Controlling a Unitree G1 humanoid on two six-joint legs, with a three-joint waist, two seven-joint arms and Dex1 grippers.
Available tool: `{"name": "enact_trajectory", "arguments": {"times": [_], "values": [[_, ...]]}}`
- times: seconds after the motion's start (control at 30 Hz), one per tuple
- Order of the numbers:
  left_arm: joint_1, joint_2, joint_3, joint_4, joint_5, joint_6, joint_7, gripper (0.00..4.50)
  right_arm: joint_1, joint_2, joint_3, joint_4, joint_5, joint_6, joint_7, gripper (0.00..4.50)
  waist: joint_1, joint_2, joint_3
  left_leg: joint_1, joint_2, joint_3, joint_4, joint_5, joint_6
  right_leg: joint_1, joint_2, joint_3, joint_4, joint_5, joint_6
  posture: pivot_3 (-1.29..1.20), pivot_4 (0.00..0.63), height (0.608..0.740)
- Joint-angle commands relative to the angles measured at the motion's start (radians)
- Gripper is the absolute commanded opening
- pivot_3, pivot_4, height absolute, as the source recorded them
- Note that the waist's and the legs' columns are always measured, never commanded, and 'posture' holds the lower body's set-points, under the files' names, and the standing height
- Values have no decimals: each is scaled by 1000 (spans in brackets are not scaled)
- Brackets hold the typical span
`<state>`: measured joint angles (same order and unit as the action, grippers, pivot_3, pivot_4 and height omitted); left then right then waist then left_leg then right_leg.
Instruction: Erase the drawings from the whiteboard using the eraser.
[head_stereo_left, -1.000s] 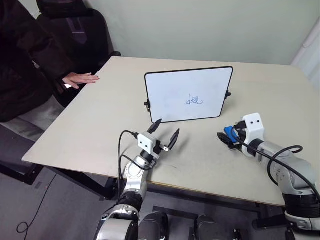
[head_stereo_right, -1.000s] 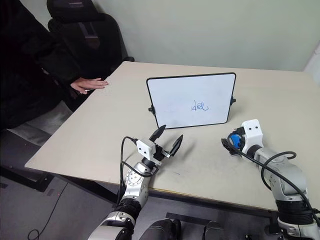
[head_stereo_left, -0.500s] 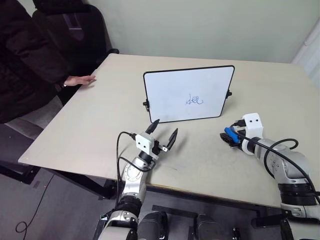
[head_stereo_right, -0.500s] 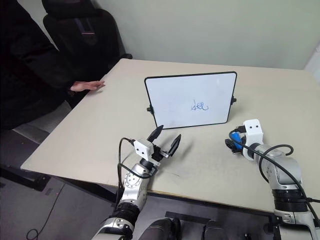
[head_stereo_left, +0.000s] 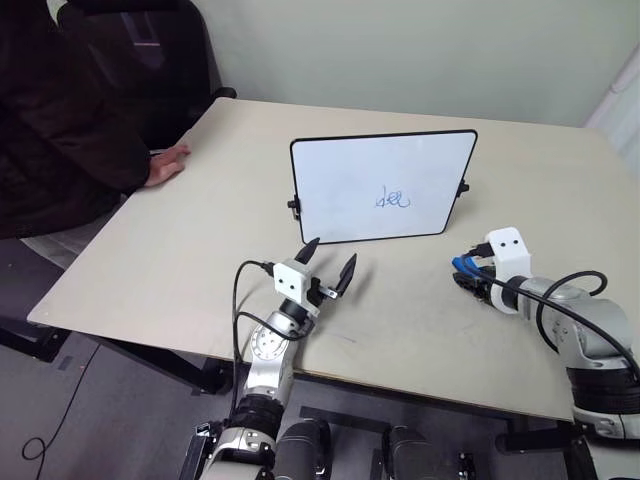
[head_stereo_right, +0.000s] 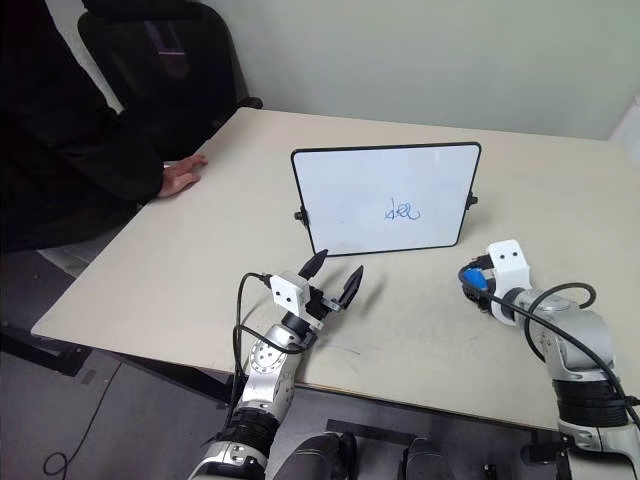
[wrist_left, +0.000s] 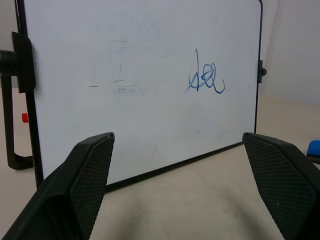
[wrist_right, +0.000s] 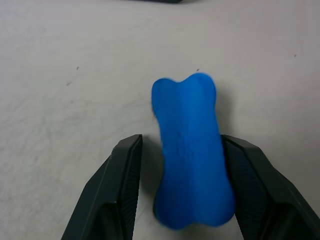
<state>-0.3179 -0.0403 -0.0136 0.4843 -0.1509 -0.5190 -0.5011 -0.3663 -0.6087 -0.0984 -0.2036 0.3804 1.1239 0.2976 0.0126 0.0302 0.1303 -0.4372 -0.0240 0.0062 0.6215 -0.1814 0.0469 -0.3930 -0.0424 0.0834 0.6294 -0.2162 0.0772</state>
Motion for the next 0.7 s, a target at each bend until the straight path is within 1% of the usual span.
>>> {"name": "enact_trajectory", "arguments": {"times": [0.03, 0.07, 0.17, 0.2, 0.37, 0.43, 0.53, 0.63, 0.7], "values": [[-4, 0, -10, 32, -10, -31, -19, 4500, 1, -6, -12, -35, -6, 15, 5, 2134, 0, 0, 0, 0, 0, 0, 0, 0, 0, 0, 0, 0, 0, -2, 3, 0, 150, 740], [-5, 1, -9, 46, -11, -40, -24, 4500, -3, -4, -17, -36, -6, 20, 2, 1949, 0, 0, 0, 0, 0, 0, 1, 0, 0, 0, 0, 0, 0, -2, 3, 0, 150, 740], [-11, 0, -6, 82, -12, -67, -34, 4500, -16, 4, -28, -52, 1, 40, -1, 986, 0, 0, 0, 1, 0, 0, 2, 0, 0, 0, 0, 0, 2, -2, 4, 0, 150, 740], [-13, 0, -6, 91, -12, -74, -37, 4500, -20, 7, -29, -63, 7, 48, 1, 777, -1, 0, 0, 1, 0, 0, 2, 1, 0, 0, 0, 0, 3, -2, 4, 0, 150, 740], [-11, -7, -15, 95, -7, -92, -40, 4500, -57, 25, -20, -136, 22, 60, 6, 777, -3, 1, -1, 2, 0, 0, 6, 1, 0, 0, 0, 0, 7, -2, 4, 0, 150, 740], [-6, -8, -19, 81, -6, -94, -42, 4500, -90, 52, -28, -176, 49, 60, 12, 777, -5, 1, -1, 2, 0, 0, 6, 1, 0, 0, 0, 0, 7, -2, 4, 0, 150, 740], [9, -8, -24, 42, -8, -87, -40, 4500, -156, 118, -21, -206, 63, 58, -9, 777, -6, 1, -1, 2, 0, 0, 6, 0, 0, 0, 0, 0, 7, -2, 4, 0, 150, 740], [23, -4, -28, 6, -12, -74, -41, 4500, -215, 190, -14, -194, 53, 47, -45, 777, -5, 1, -1, 1, 0, 0, 7, 0, 1, -4, 0, 0, 7, -2, 4, 0, 150, 740], [29, -1, -28, -15, -16, -64, -41, 4500, -257, 252, -13, -185, 60, 30, -58, 777, -6, 1, -1, 1, 0, 0, 8, -1, 6, -4, 0, 0, 6, -1, 0, 0, 150, 740]]}}
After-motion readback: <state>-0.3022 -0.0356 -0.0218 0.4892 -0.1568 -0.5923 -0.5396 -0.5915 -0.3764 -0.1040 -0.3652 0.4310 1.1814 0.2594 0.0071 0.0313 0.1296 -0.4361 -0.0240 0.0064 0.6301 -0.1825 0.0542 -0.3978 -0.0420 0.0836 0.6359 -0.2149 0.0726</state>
